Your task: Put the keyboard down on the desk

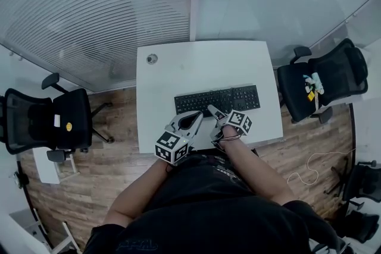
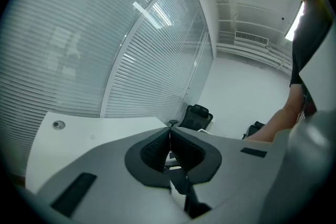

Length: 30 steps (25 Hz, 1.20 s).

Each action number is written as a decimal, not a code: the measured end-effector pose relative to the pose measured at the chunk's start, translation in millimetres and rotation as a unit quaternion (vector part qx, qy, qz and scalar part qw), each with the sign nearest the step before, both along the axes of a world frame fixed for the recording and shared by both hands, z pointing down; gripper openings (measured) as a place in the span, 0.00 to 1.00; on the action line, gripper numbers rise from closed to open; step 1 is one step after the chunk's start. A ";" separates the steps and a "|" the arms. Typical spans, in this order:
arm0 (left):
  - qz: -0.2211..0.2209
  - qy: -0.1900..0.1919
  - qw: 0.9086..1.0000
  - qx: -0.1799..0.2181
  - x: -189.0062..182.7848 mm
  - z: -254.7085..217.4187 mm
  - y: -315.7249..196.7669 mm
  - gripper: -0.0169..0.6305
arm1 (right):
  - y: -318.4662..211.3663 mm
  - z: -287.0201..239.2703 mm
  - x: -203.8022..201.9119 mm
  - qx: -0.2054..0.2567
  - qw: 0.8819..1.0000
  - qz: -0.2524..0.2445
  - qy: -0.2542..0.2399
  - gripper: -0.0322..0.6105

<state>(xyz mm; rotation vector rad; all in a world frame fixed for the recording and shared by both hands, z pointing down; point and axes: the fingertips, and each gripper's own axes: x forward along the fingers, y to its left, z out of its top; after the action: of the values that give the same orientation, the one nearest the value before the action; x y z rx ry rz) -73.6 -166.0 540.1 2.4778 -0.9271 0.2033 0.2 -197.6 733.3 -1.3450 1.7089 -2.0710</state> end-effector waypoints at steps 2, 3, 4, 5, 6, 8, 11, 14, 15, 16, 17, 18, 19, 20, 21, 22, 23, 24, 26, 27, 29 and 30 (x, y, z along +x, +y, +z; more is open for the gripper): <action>0.001 0.001 1.000 -0.001 -1.0 1.7 -0.1 0.05 | -3.1 -9.3 -0.4 0.020 1.000 -0.007 0.009 0.58; 0.001 0.002 1.000 -0.001 -1.3 2.4 -0.5 0.05 | -5.2 -13.4 0.1 0.028 0.999 -0.010 0.014 0.58; 0.002 0.003 1.000 -0.001 -1.0 2.7 -0.8 0.05 | -7.2 -17.8 1.2 0.036 0.999 -0.012 0.018 0.58; 0.003 0.004 1.000 0.000 -0.2 2.3 -0.7 0.05 | -8.6 -22.9 3.1 0.045 0.999 -0.014 0.023 0.58; 0.004 0.005 1.000 0.001 1.1 1.4 -0.2 0.05 | -9.1 -28.5 5.5 0.055 0.998 -0.018 0.032 0.58; 0.007 0.007 1.000 0.004 2.9 -1.2 -0.6 0.05 | -9.7 -41.1 10.1 0.077 0.995 -0.029 0.055 0.58; 0.006 0.006 1.000 0.007 2.9 -4.9 -4.3 0.05 | -13.9 -61.8 13.9 0.115 0.989 -0.043 0.086 0.58; 0.000 0.003 1.000 0.014 4.4 -7.4 -6.2 0.05 | -18.3 -91.6 9.7 0.190 0.973 -0.073 0.113 0.58; -0.002 0.002 1.000 0.017 5.7 -8.3 -7.3 0.05 | -19.6 -105.7 6.8 0.226 0.962 -0.087 0.123 0.56; -0.004 0.001 1.000 0.020 7.0 -9.6 -8.6 0.05 | -20.3 -120.9 3.8 0.263 0.950 -0.098 0.133 0.51; -0.005 0.001 1.000 0.023 8.2 -11.3 -10.1 0.05 | -20.6 -135.7 1.4 0.296 0.939 -0.106 0.143 0.45; -0.006 0.001 1.000 0.027 9.0 -13.5 -11.5 0.05 | -20.7 -149.2 -0.1 0.322 0.928 -0.111 0.152 0.40; -0.008 0.002 1.000 0.030 9.5 -15.8 -12.4 0.05 | -20.3 -161.1 -0.7 0.343 0.918 -0.115 0.163 0.32; -0.014 0.001 0.999 0.033 9.6 -17.9 -13.0 0.05 | -19.3 -172.0 -1.0 0.364 0.907 -0.120 0.174 0.25; -0.021 -0.002 0.999 0.037 9.3 -19.5 -13.6 0.05 | -17.4 -182.2 -1.9 0.385 0.895 -0.129 0.186 0.18; -0.030 -0.005 0.999 0.041 9.1 -20.9 -14.6 0.05 | -14.8 -191.5 -3.6 0.407 0.879 -0.143 0.202 0.15; -0.037 -0.005 0.998 0.044 9.3 -22.3 -16.0 0.05 | -11.4 -199.8 -6.2 0.430 0.860 -0.161 0.222 0.12; -0.043 -0.004 0.998 0.045 10.3 -23.7 -17.2 0.05 | -6.8 -206.9 -9.4 0.452 0.839 -0.182 0.243 0.11; -0.053 -0.002 0.997 0.048 15.7 -26.8 -16.8 0.05 | 5.9 -218.1 -14.9 0.487 0.801 -0.218 0.272 0.09; -0.056 -0.002 0.997 0.049 20.9 -28.5 -15.1 0.05 | 12.8 -222.1 -15.7 0.497 0.790 -0.229 0.277 0.09; -0.057 -0.007 0.997 0.055 36.0 -32.7 -9.2 0.05 | 25.2 -227.5 -11.4 0.509 0.778 -0.243 0.278 0.09; -0.056 -0.011 0.996 0.061 44.6 -35.6 -5.4 0.05 | 30.0 -229.5 -6.8 0.512 0.774 -0.247 0.277 0.09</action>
<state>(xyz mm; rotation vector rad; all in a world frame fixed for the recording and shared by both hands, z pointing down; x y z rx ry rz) -28.9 -171.4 504.5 2.5297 -1.1159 0.1401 -6.6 -167.6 503.8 -1.1681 2.9811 -0.4374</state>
